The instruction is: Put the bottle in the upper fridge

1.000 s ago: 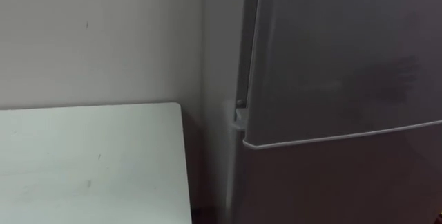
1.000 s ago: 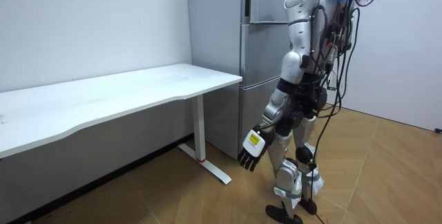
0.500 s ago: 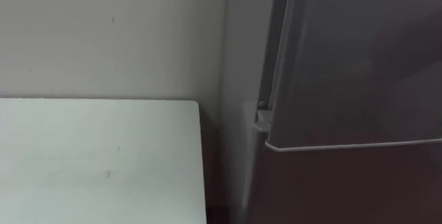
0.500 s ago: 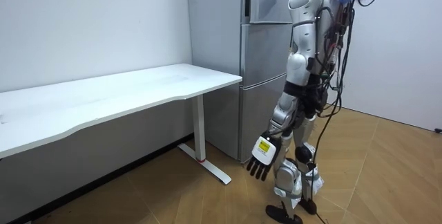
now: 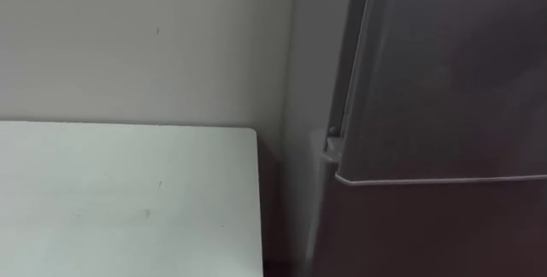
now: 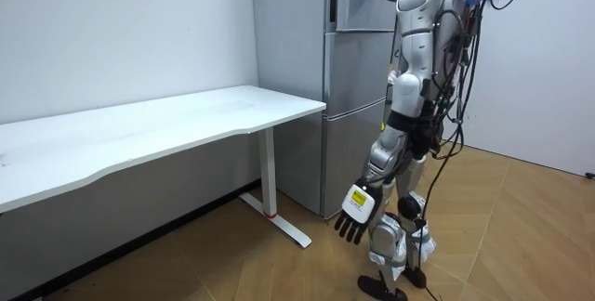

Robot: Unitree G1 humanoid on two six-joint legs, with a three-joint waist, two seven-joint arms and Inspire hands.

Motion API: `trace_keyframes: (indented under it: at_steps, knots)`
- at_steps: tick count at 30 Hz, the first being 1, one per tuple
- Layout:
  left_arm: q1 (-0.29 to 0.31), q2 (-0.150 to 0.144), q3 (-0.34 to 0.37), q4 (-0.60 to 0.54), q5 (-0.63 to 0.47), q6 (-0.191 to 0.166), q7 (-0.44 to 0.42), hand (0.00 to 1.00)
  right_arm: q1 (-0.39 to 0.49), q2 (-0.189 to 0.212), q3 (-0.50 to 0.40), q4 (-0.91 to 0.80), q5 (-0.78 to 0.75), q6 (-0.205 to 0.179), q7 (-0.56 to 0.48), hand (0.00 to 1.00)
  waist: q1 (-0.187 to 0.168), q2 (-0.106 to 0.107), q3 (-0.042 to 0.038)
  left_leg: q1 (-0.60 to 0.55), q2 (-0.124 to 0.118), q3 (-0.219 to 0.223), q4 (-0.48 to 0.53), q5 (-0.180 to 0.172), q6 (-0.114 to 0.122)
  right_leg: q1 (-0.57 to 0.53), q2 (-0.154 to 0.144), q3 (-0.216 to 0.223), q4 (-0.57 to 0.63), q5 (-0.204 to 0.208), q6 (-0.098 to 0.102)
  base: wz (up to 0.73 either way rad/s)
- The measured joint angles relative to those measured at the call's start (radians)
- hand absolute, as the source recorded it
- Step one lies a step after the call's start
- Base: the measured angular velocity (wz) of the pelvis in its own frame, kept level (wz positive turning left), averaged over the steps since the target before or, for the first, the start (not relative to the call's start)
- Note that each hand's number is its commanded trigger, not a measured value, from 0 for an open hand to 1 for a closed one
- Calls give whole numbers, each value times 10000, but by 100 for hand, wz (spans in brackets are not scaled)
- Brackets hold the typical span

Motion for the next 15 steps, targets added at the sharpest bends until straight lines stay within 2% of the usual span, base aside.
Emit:
trace_keyframes:
  at_steps: [2, 7, 11, 15]
  knots:
    - [3, 0, 0, 1, 6, 28, 1, 0, -48, -1, 34, 0, -116, 2, 177, 0, 9, -48, 11, 2, 0, -32, 5, 0, 0, 20, 5, -11, -8, 0, 0, 6]
    - [-35, 19, -101, 81, 0, 132, 1, 0, -232, -1, 782, 4, -846, 4, 307, 0, 15, -84, 52, 152, -3, -171, 8, -3, -5, 221, 14, -121, -24, 0, -1, 8]
    - [-99, 37, -223, 62, -1, 162, -82, 0, -640, -3, 1244, 0, -843, 8, 523, 0, 206, -54, 52, 120, -10, -246, 18, -2, -6, 232, 2, -256, -30, 1, -1, 5]
    - [-148, 38, -215, 20, -1, 372, -308, 0, -757, 17, 1626, -43, -853, 34, 820, 0, 481, -16, 36, 146, -7, -247, 35, 8, -18, 265, 3, -275, -33, 1, -1, 0]
